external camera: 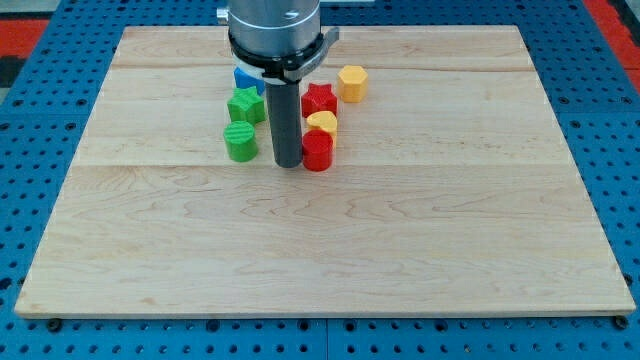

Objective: Push green circle to the red circle

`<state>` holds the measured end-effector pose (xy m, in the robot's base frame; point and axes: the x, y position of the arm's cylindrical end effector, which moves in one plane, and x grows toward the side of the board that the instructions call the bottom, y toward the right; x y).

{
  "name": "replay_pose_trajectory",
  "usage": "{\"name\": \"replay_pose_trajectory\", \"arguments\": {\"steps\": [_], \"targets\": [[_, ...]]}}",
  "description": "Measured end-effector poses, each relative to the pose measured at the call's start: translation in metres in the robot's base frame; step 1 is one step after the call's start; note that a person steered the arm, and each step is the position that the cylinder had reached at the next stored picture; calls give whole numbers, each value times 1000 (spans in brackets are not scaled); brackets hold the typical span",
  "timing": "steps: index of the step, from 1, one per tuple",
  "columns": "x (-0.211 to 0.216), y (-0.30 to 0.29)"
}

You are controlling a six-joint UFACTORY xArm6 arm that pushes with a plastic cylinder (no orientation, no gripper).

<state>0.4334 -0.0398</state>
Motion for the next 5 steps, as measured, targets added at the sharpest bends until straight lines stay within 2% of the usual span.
{"name": "replay_pose_trajectory", "arguments": {"steps": [1,2,3,4,5], "targets": [[17,-14],[46,-56],[38,-139],[9,-162],[0,-106]]}}
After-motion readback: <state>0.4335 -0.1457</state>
